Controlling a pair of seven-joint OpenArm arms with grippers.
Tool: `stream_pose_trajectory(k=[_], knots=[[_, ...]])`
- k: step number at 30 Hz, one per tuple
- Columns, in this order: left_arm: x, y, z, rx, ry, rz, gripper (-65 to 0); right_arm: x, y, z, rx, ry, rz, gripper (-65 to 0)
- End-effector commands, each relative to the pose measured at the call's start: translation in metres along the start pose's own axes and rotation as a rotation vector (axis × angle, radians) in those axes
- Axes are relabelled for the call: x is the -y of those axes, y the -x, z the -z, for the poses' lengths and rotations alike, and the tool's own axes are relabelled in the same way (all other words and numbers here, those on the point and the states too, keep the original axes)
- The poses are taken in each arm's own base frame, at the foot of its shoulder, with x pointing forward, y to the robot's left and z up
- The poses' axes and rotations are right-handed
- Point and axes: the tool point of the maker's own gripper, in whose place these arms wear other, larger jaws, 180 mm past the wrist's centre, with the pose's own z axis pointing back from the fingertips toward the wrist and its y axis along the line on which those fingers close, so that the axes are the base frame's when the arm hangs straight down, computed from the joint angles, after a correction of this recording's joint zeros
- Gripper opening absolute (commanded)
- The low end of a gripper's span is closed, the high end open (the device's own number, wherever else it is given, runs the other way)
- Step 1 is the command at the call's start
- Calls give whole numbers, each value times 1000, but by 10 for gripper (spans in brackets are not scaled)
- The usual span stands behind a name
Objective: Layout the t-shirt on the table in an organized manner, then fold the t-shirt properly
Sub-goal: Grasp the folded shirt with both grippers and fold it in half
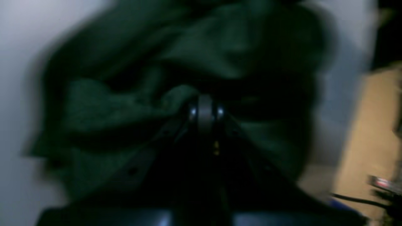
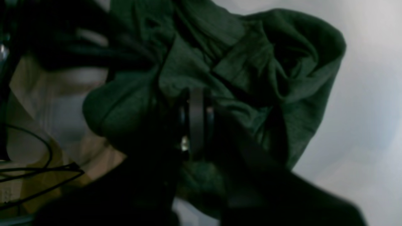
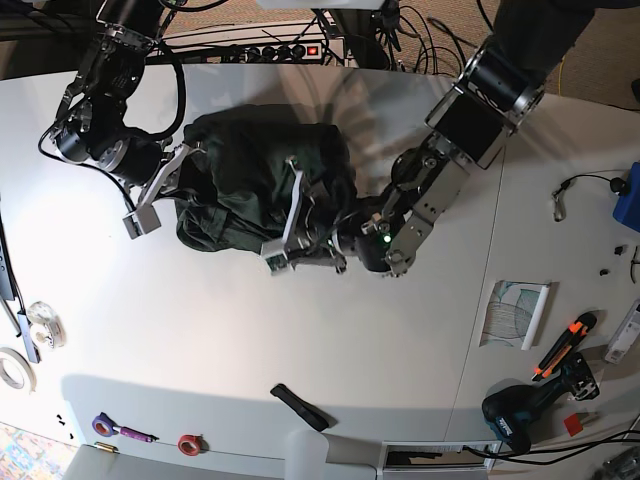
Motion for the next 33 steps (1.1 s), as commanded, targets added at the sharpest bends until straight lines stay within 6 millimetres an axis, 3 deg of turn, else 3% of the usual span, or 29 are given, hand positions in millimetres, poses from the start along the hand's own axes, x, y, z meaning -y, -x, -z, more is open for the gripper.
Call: stream_pose_trajectory(k=[1, 3, 6, 8, 11, 13, 16, 17, 21, 22, 26, 33], knots=[[-3, -21, -8, 54, -9, 31, -650, -1, -15, -4, 51, -7, -25, -650], [-3, -20, -9, 37, -8, 33, -650, -1, -15, -4, 51, -7, -24, -650], [3, -23, -11, 44, 21, 26, -419, -2, -15, -4, 53, -10, -24, -650], [4, -29, -14, 62, 13, 26, -357, -6, -17, -4, 68, -35, -18, -650], [12, -48, -24, 126, 6, 63, -361, -24, -24, -7, 124, -133, 11, -650], [23, -64, -33, 184, 23, 106, -408, -40, -24, -10, 168, -214, 41, -650], [26, -74, -37, 230, 13, 127, -619, -54, -6, -10, 168, -265, 108, -650], [24, -72, -36, 233, -1, 124, -650, -57, 2, -8, 154, -263, 128, -650], [10, -63, -23, 265, -66, 70, -650, -51, 44, -1, 31, -174, 161, -650], [8, -58, -19, 262, -76, 57, -650, -45, 45, 1, 41, -131, 162, -650], [-3, -35, -6, 201, -120, 16, -650, -33, 39, 7, 90, -41, 150, -650], [-14, -32, -8, 187, -175, -9, -650, -47, 20, 18, 134, -95, 131, -650]])
